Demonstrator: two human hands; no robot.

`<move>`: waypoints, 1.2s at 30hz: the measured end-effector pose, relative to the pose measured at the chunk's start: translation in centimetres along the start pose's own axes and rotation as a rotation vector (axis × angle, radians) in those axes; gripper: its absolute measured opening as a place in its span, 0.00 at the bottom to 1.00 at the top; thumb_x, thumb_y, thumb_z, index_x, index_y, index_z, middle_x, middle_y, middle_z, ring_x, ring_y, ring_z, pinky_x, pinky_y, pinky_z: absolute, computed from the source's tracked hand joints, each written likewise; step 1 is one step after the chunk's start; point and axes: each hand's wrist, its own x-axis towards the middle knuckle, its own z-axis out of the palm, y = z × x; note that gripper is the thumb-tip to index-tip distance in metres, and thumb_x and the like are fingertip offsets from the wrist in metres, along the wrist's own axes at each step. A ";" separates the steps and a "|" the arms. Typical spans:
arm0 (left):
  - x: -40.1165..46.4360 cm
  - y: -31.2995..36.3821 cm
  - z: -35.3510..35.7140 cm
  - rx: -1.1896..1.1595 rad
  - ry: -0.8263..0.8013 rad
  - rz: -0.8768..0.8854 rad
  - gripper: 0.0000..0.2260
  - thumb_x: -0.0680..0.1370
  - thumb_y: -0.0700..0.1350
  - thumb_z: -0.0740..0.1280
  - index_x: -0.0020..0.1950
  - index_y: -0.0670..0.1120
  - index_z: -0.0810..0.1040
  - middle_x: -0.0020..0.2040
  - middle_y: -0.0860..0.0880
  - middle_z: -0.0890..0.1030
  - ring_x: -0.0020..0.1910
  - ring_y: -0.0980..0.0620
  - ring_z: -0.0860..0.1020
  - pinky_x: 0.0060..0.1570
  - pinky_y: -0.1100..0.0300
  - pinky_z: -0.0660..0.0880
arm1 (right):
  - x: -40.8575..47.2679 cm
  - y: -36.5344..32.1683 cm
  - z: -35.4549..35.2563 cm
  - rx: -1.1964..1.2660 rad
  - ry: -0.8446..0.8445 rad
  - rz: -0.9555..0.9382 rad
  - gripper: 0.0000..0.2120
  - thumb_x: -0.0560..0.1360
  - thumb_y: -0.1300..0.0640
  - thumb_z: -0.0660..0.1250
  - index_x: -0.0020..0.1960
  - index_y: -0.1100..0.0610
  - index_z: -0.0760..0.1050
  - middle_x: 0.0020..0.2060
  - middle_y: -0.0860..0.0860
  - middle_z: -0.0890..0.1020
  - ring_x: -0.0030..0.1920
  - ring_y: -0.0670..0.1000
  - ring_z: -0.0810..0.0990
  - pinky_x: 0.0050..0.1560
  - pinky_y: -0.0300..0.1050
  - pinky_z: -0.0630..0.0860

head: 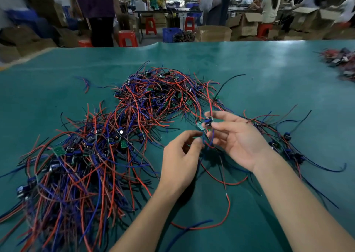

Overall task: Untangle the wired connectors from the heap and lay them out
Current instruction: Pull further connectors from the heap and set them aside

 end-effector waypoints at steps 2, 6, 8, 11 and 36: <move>0.0 -0.1 0.0 -0.025 0.002 0.014 0.13 0.78 0.52 0.62 0.55 0.48 0.83 0.40 0.53 0.84 0.36 0.54 0.79 0.44 0.52 0.78 | 0.1 0.4 0.3 -0.071 0.003 0.002 0.12 0.74 0.69 0.67 0.55 0.59 0.82 0.46 0.59 0.86 0.34 0.50 0.80 0.30 0.36 0.74; 0.1 -0.1 0.0 -0.059 0.021 -0.016 0.14 0.78 0.54 0.64 0.51 0.47 0.84 0.40 0.52 0.85 0.37 0.54 0.80 0.43 0.52 0.79 | 0.1 1.2 1.1 -0.069 -0.013 -0.040 0.12 0.75 0.74 0.66 0.54 0.65 0.82 0.40 0.56 0.83 0.35 0.49 0.81 0.32 0.36 0.76; 0.1 -0.2 0.0 -0.035 0.046 -0.016 0.11 0.80 0.52 0.65 0.50 0.46 0.83 0.40 0.50 0.85 0.39 0.49 0.82 0.44 0.48 0.80 | -0.1 1.5 1.3 -0.102 -0.014 -0.068 0.12 0.74 0.76 0.66 0.51 0.64 0.83 0.39 0.56 0.83 0.35 0.50 0.82 0.34 0.38 0.80; 0.1 -0.4 0.2 0.004 0.110 -0.015 0.07 0.81 0.48 0.67 0.49 0.47 0.81 0.39 0.51 0.84 0.39 0.48 0.81 0.43 0.53 0.79 | -0.2 1.7 1.2 -0.160 0.014 -0.100 0.10 0.72 0.77 0.68 0.49 0.65 0.81 0.38 0.59 0.83 0.35 0.51 0.83 0.37 0.42 0.82; 0.2 -0.6 0.0 -0.107 0.099 -0.017 0.09 0.81 0.37 0.65 0.46 0.50 0.77 0.36 0.49 0.84 0.27 0.53 0.77 0.32 0.62 0.75 | 0.4 2.1 0.9 -0.357 0.058 -0.042 0.07 0.78 0.59 0.71 0.49 0.62 0.84 0.37 0.54 0.82 0.29 0.46 0.75 0.25 0.37 0.68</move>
